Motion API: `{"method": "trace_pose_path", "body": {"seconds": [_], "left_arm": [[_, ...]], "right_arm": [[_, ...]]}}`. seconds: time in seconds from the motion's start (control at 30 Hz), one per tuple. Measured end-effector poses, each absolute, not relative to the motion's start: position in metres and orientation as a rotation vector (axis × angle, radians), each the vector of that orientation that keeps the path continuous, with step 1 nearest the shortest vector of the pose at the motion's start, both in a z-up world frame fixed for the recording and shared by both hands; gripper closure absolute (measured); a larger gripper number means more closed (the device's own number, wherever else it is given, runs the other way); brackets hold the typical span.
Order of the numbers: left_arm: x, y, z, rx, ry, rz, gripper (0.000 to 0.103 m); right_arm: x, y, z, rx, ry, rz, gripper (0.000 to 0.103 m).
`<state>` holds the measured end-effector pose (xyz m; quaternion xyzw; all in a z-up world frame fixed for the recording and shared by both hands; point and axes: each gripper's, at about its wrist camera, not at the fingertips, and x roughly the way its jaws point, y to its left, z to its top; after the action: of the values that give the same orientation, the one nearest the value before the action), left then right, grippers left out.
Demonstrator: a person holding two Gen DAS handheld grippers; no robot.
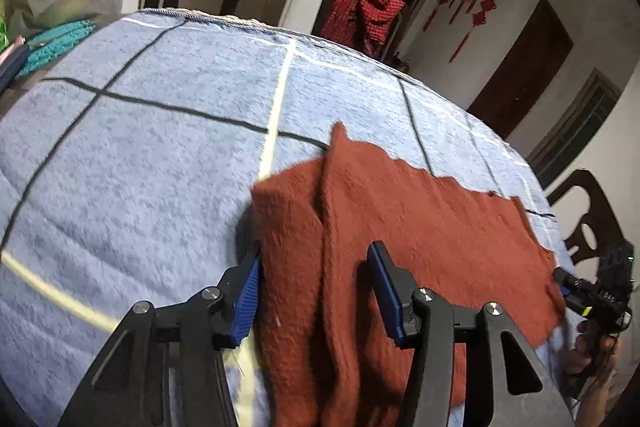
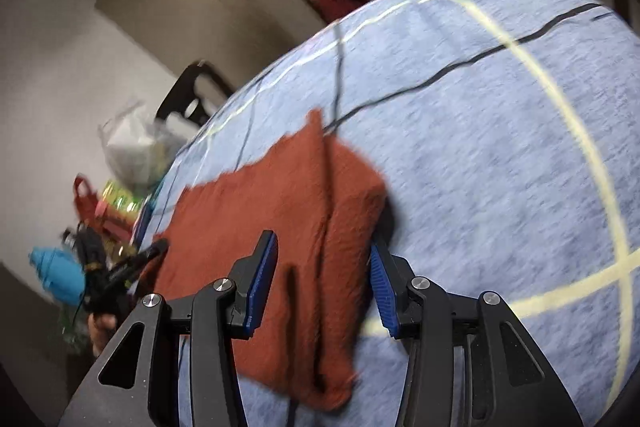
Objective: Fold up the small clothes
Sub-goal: 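Close the left tool on the sweater side edge while the right tool grasps it too, then lift the side edge with both tools and fold it across the sweater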
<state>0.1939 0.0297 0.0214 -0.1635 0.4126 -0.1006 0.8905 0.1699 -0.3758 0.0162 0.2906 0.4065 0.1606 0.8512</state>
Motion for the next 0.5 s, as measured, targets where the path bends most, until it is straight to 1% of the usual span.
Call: {"method": "trace_pose_path", "body": {"seconds": [0.17, 0.4, 0.5], "left_arm": [[0.180, 0.027, 0.021, -0.356, 0.873, -0.260, 0.049], [0.203, 0.026, 0.022, -0.374, 0.885, -0.248, 0.049], [0.202, 0.022, 0.024, -0.359, 0.882, -0.232, 0.049]], "right_arm": [[0.160, -0.368, 0.017, 0.570, 0.873, 0.380, 0.057], [0.184, -0.365, 0.017, 0.592, 0.874, 0.369, 0.057], [0.184, -0.363, 0.016, 0.592, 0.877, 0.365, 0.057]]}}
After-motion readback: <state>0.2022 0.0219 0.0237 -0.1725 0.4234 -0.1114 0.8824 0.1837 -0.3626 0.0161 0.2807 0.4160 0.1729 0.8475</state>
